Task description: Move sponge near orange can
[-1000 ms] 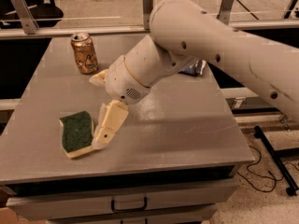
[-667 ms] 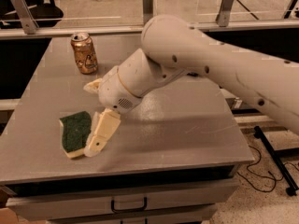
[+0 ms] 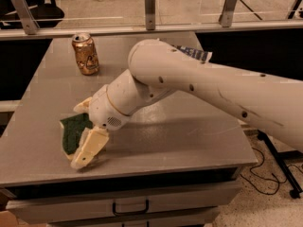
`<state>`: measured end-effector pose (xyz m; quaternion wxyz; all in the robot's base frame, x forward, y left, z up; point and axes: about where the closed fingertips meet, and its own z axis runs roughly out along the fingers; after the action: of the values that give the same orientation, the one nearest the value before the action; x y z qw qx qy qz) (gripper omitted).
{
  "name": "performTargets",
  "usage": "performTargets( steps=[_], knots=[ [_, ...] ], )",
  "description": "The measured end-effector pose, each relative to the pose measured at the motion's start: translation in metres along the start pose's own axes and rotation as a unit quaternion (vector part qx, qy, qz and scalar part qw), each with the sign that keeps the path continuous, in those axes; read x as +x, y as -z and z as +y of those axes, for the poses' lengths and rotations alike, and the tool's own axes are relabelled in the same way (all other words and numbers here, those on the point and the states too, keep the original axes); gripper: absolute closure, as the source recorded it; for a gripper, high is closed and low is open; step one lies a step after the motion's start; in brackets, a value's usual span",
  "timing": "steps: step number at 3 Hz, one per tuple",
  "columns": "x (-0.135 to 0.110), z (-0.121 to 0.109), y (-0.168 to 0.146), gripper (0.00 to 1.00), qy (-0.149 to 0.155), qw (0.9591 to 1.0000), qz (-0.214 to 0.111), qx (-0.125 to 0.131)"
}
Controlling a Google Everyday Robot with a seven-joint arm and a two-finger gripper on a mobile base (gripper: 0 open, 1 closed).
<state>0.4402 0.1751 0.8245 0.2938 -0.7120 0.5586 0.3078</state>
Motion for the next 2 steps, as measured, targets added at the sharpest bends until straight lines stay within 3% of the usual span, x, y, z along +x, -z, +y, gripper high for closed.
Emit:
performTargets(
  steps=[1, 2],
  knots=[
    [0.006, -0.004, 0.003, 0.41, -0.003, 0.9999, -0.001, 0.015],
    [0.008, -0.023, 0.041, 0.65, -0.003, 0.9979, 0.005, 0.064]
  ],
)
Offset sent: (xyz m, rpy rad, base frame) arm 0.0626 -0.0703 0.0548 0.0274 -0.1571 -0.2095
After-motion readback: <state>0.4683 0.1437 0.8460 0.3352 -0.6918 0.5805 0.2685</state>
